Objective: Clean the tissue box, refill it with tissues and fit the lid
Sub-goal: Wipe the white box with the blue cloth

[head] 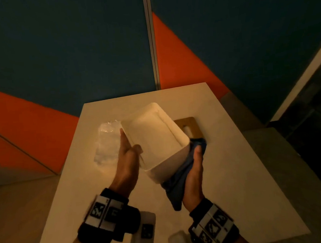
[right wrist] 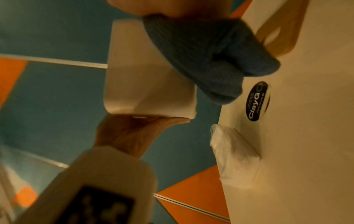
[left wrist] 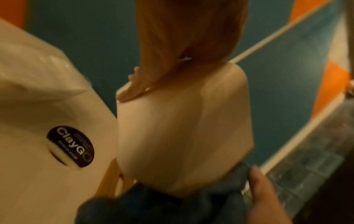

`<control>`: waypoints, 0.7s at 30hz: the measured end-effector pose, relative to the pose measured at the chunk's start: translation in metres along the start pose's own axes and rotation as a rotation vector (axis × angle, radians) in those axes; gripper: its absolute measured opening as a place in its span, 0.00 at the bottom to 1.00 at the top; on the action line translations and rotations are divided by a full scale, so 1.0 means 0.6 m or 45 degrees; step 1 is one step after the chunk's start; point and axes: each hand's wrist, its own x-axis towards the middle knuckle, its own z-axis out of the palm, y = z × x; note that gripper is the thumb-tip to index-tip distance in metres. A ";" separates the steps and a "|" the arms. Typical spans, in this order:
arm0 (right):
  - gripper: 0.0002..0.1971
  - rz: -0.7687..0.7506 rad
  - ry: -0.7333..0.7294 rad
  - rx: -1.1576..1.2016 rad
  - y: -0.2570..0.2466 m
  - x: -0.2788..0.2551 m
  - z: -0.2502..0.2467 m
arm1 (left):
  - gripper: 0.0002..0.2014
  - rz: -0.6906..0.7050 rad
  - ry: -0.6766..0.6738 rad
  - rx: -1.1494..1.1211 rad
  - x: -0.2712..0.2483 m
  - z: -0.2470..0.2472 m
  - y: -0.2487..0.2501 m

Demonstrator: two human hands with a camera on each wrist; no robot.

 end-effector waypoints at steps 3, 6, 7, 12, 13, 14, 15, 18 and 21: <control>0.34 -0.015 0.079 -0.276 0.000 0.010 0.005 | 0.31 -0.152 0.038 -0.027 0.015 -0.019 0.028; 0.28 -0.069 -0.007 -0.432 -0.019 0.017 0.014 | 0.31 -0.191 0.006 0.111 0.029 -0.032 0.050; 0.28 -0.142 -0.040 -0.472 -0.027 0.017 0.018 | 0.31 -0.197 -0.016 0.154 0.031 -0.034 0.056; 0.23 -0.266 -0.200 -0.472 -0.035 0.010 0.022 | 0.29 -0.153 -0.035 0.331 0.040 -0.022 0.083; 0.23 -0.304 -0.205 -0.496 -0.028 0.004 0.021 | 0.29 -0.154 -0.029 0.346 0.043 -0.022 0.084; 0.27 -0.325 -0.207 -0.514 -0.020 -0.002 0.020 | 0.30 -0.161 -0.025 0.354 0.044 -0.022 0.084; 0.33 -0.336 -0.211 -0.531 -0.016 -0.008 0.021 | 0.30 -0.167 -0.022 0.363 0.045 -0.021 0.083; 0.46 -0.385 -0.253 -0.557 -0.021 0.001 0.028 | 0.31 -0.180 -0.060 0.426 0.046 -0.018 0.079; 0.36 -0.321 -0.260 -0.508 -0.051 0.026 0.043 | 0.31 -0.189 -0.122 0.461 0.045 -0.017 0.078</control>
